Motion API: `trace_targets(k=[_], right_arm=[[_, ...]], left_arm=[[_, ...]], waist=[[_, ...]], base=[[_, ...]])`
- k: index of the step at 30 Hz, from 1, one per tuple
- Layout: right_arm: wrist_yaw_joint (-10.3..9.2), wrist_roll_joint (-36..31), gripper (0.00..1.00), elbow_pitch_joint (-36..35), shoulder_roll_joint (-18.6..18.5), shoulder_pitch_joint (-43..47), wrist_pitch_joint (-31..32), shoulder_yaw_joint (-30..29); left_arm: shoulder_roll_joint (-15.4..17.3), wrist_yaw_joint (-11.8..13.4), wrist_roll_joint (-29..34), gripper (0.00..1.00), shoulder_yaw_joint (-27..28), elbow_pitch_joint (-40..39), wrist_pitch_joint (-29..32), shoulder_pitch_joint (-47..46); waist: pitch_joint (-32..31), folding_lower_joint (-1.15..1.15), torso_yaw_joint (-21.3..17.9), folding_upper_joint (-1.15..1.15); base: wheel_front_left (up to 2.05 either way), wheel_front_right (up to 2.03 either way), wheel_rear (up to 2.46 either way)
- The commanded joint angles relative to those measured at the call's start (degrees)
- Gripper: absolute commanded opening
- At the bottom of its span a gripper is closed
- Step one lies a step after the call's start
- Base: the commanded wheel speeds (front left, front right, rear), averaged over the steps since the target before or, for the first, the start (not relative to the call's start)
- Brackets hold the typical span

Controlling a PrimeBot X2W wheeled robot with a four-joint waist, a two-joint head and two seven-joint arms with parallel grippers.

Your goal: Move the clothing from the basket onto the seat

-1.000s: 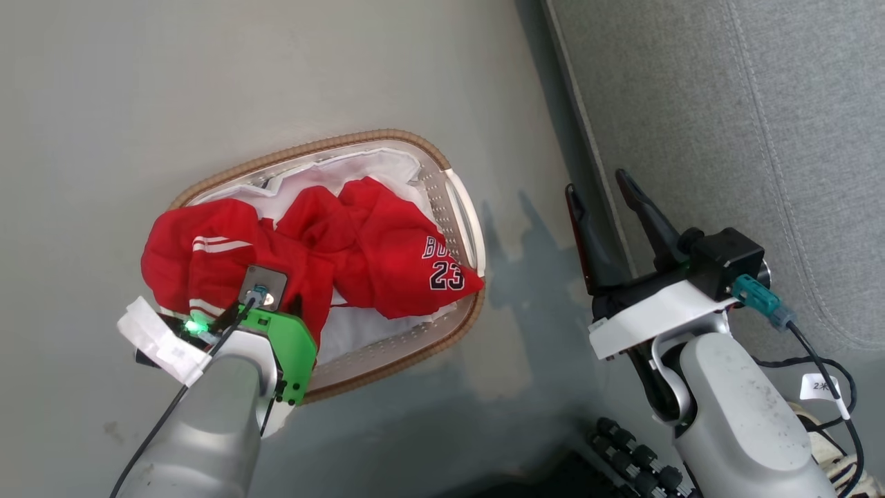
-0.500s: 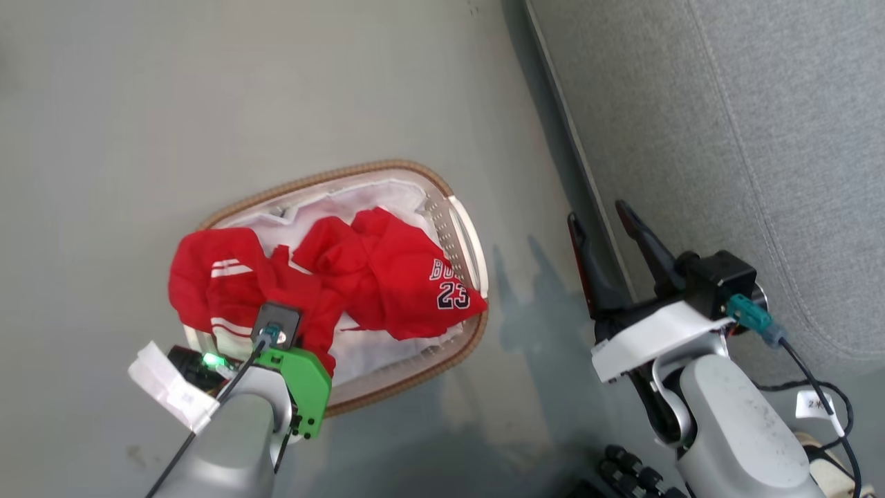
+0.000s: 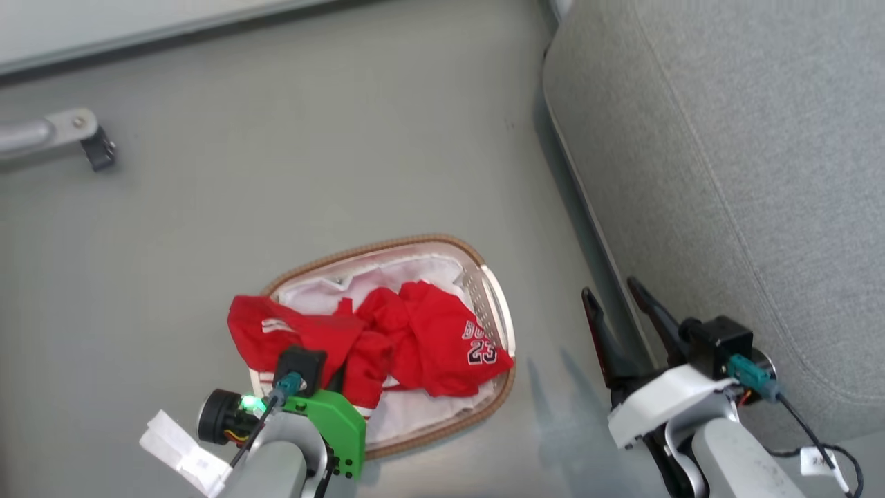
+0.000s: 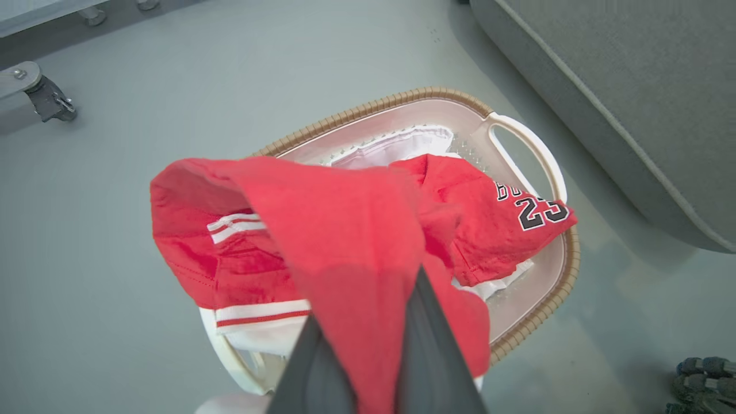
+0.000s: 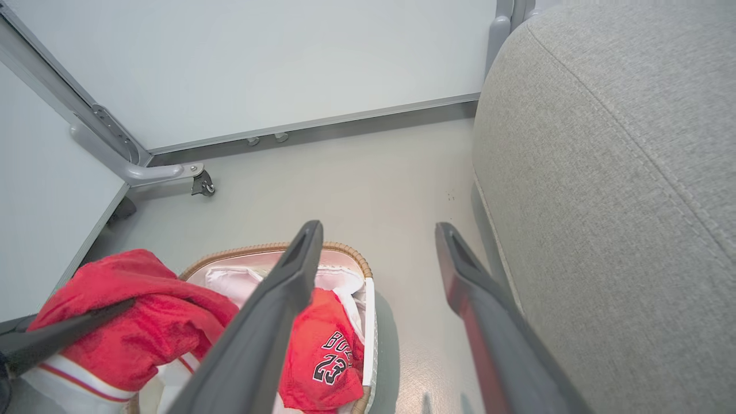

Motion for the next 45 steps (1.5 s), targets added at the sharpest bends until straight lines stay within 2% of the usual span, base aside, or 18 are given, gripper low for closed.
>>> trace_targets(k=[1, 11, 18, 23, 33, 40, 45], right_arm=[[-0.02, -0.2, 1.00, 0.4, -0.5, 1.8, -0.2, -0.2], [-0.02, -0.6, 1.00, 0.7, -0.5, 6.7, -0.2, -0.5], [-0.02, -0.8, 1.00, 0.8, -0.3, 8.9, -0.2, -0.5], [-0.02, -0.9, 1.00, 0.5, -0.3, 9.7, -0.2, -0.5], [-0.02, -0.9, 1.00, 0.8, -0.7, 11.1, -0.2, 0.8], [-0.02, -1.7, 1.00, -0.8, -2.1, 8.6, -0.2, 5.7], [-0.03, -0.9, 1.00, -2.1, -4.9, 3.1, -0.2, 12.9]], left_arm=[[0.1, 0.4, 0.5, 0.00, 0.6, -1.7, 0.0, 1.8], [0.9, 0.1, 3.4, 0.00, 5.0, -17.5, 0.0, 8.4], [0.7, -1.4, 5.5, 0.00, 7.1, -27.5, -0.1, 10.4], [0.6, -2.5, 7.1, 0.00, 6.9, -34.2, 0.0, 9.0], [0.2, -3.6, 5.6, 0.00, 5.2, -45.6, 0.0, 6.7], [0.1, -3.7, 4.8, 0.00, 2.9, -47.7, 0.0, 6.9], [0.1, -3.7, 4.0, 0.00, 1.0, -48.2, -0.1, 7.3]], waist=[[-7.6, 0.00, 3.3, 0.00], [-15.2, 0.00, 5.3, 0.00], [-18.7, 0.00, 5.9, 0.00], [-19.5, 0.00, 6.6, 0.00], [-20.6, 0.00, 7.0, 0.00], [-20.6, 0.00, 7.5, 0.00], [-20.3, 0.00, 8.3, 0.00]], base=[[0.00, 0.00, 0.00], [0.00, 0.00, 0.00], [0.00, 0.00, 0.00], [0.00, 0.00, 0.00], [0.00, 0.00, 0.00], [0.00, 0.00, 0.00], [0.00, 0.00, 0.00]])
